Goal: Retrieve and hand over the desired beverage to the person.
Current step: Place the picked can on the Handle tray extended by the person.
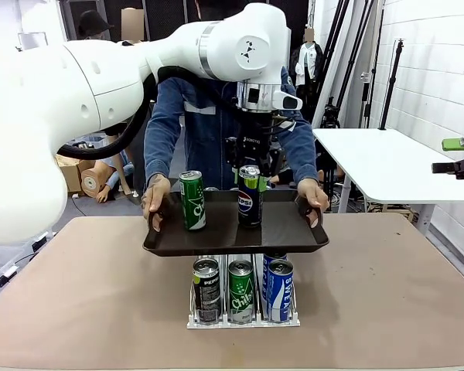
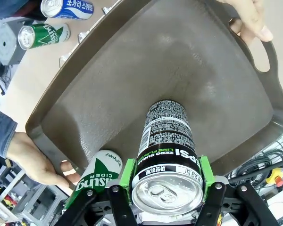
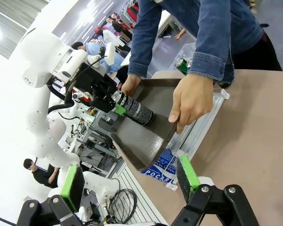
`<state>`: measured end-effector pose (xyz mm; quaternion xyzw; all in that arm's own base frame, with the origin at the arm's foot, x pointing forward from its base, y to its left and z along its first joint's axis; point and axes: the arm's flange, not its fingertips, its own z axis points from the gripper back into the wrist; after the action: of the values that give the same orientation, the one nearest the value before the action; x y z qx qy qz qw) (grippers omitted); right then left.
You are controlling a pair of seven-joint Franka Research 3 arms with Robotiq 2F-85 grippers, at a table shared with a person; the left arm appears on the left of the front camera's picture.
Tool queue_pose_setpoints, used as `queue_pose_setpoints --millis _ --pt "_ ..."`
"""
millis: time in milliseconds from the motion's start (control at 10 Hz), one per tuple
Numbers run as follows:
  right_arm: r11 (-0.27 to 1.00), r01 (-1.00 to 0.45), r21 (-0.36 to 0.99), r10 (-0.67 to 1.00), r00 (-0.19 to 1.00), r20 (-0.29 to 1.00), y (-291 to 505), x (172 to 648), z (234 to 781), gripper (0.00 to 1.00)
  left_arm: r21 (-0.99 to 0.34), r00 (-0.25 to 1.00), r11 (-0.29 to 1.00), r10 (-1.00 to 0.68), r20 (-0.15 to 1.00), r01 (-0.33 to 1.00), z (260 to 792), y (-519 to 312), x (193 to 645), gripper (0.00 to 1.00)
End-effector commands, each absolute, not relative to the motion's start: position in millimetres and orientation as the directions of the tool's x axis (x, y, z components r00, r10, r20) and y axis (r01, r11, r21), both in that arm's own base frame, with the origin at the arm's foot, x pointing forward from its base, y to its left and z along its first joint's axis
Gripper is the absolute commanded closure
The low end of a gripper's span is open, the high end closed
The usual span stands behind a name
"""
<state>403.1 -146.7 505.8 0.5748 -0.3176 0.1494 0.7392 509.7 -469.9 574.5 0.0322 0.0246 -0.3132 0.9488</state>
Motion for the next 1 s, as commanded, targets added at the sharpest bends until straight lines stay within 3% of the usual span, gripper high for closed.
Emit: queue_pose_setpoints --millis 0,200,300,700,900 --pt "0.284 -0.592 0.754 -0.149 0.75 0.645 -146.4 403.3 506.5 0.0 0.031 0.803 0.803 -0.593 -0.061 0.595 586.4 -472.9 520.1 1.0" --pt "0.284 -0.592 0.754 -0.149 0.75 0.645 -146.4 403.3 506.5 0.0 0.03 0.802 0.802 -0.594 -0.067 0.597 587.5 -473.5 522.0 1.0" --pt "0.284 -0.592 0.754 -0.149 0.75 0.645 -146.4 403.3 506.5 0.0 0.027 0.8 0.801 -0.596 -0.07 0.598 586.9 -473.2 522.0 0.85" --pt "0.284 -0.592 0.754 -0.149 0.75 0.645 -146.4 403.3 506.5 0.0 0.024 0.798 0.798 -0.599 -0.071 0.602 585.8 -472.1 521.9 0.06" --pt "0.284 -0.592 0.754 -0.149 0.75 0.645 -146.4 403.3 506.5 0.0 0.029 0.798 0.798 -0.599 -0.065 0.601 591.0 -470.0 521.4 0.0"
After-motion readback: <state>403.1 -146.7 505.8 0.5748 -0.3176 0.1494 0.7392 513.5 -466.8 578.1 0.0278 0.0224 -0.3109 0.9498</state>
